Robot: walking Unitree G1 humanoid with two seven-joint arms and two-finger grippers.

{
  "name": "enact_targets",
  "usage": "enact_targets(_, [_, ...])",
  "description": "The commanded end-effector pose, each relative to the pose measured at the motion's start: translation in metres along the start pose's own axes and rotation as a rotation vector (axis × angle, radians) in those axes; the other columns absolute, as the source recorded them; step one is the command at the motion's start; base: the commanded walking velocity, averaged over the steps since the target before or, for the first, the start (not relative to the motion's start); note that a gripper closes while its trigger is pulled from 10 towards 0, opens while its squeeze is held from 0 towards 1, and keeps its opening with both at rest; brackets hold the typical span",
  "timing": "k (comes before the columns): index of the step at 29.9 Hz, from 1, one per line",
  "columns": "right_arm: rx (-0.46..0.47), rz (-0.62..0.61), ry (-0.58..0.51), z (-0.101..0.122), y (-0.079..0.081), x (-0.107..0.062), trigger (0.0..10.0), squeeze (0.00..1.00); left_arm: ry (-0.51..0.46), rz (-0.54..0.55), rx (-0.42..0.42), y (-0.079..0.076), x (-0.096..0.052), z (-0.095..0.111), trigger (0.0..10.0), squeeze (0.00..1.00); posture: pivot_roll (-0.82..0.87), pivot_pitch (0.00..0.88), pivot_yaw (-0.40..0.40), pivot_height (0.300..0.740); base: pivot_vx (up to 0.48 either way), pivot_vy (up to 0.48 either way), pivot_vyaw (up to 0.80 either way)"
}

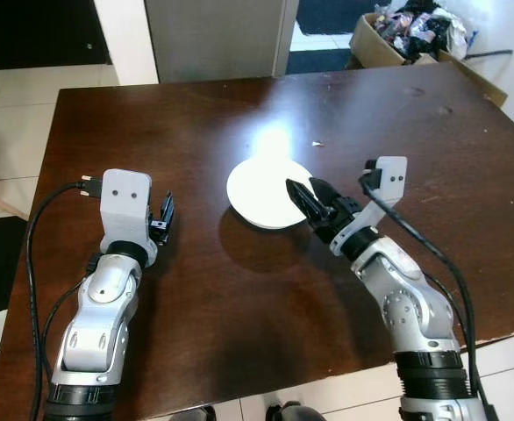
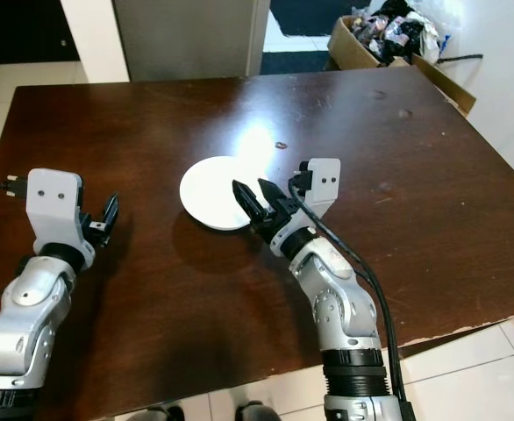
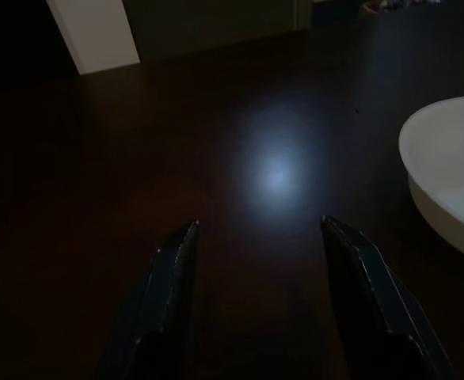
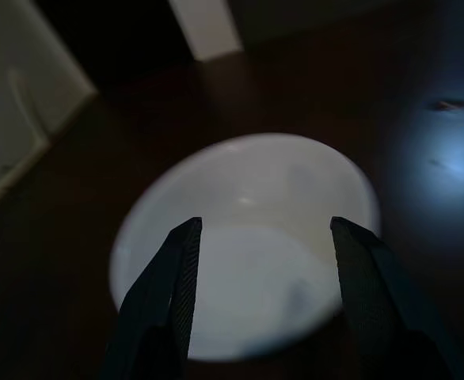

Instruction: Setting the table

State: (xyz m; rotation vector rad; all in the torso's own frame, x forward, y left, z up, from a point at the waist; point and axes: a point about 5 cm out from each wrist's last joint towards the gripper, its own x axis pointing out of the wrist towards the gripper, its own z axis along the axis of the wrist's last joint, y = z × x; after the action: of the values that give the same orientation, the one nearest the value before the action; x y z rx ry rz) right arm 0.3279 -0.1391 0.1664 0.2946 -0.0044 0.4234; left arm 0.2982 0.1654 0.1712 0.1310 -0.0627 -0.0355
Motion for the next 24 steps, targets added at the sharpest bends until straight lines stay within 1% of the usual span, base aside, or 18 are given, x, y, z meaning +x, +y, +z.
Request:
enact_targets(1, [-0.013,-0.04,0.016,-0.005,-0.007,-0.001,10.0,0.38,0.024,-0.006,-0.001,0.001,-0.001,-0.005,10.0,0.0,-0.1,0.063,0.034,0.74,0.0,0.0,0.0])
enact_targets(2, [-0.025,-0.044,0.013,-0.004,-0.008,0.0,10.0,1.0,0.021,-0.008,0.0,0.002,0.0,-0.004,10.0,0.0,-0.1,0.063,0.034,0.74,0.0,0.0,0.0])
enact_targets(4, [-0.032,-0.052,0.008,-0.002,-0.009,0.002,10.0,1.0,0.018,-0.01,0.001,0.002,0.002,-0.003,10.0,0.0,-0.1,0.061,0.04,0.74,0.0,0.0,0.0])
enact_targets(8, [-0.01,-0.069,0.002,-0.001,-0.012,0.006,10.0,1.0,0.014,-0.015,0.004,0.002,0.004,-0.001,10.0,0.0,-0.1,0.059,0.04,0.74,0.0,0.0,0.0])
enact_targets(13, [0.031,-0.106,-0.002,-0.002,-0.019,0.009,10.0,1.0,0.014,-0.017,0.005,0.002,0.005,-0.001,10.0,0.0,-0.1,0.059,0.039,0.74,0.0,0.0,0.0])
enact_targets(16, [0.14,-0.145,-0.007,-0.004,-0.028,0.019,10.0,1.0,0.014,-0.02,0.013,0.002,0.005,-0.001,10.0,0.0,-0.09,0.06,0.037,0.74,0.0,0.0,0.0])
enact_targets(17, [0.165,-0.156,-0.006,-0.005,-0.031,0.021,10.0,1.0,0.013,-0.02,0.015,0.002,0.005,-0.001,10.0,0.0,-0.08,0.06,0.033,0.74,0.0,0.0,0.0])
enact_targets(18, [0.165,-0.156,-0.006,-0.005,-0.031,0.021,10.0,1.0,0.013,-0.02,0.015,0.002,0.005,-0.001,10.0,0.0,-0.08,0.06,0.033,0.74,0.0,0.0,0.0])
enact_targets(19, [0.188,-0.162,-0.003,-0.006,-0.032,0.024,10.0,1.0,0.011,-0.02,0.016,0.002,0.005,0.0,10.0,0.0,-0.08,0.059,0.032,0.74,0.0,0.0,0.0])
enact_targets(20, [0.217,-0.15,0.002,-0.006,-0.033,0.03,10.0,0.0,0.008,-0.015,0.017,0.003,0.005,0.001,10.0,0.0,-0.08,0.059,0.032,0.74,0.0,0.0,0.0])
enact_targets(22, [0.222,-0.145,0.007,-0.005,-0.033,0.033,10.0,0.0,0.007,-0.011,0.019,0.004,0.005,0.001,10.0,0.0,-0.08,0.059,0.032,0.74,0.0,0.0,0.0])
enact_targets(23, [0.251,-0.104,0.021,-0.004,-0.029,0.039,10.0,0.0,0.007,-0.005,0.019,0.006,0.004,0.001,10.0,0.0,-0.07,0.06,0.024,0.74,0.0,0.0,0.0])
enact_targets(24, [0.261,-0.1,0.039,-0.004,-0.028,0.042,10.0,0.0,0.007,-0.003,0.019,0.006,0.004,0.001,10.0,0.0,-0.07,0.06,0.024,0.74,0.0,0.0,0.0])
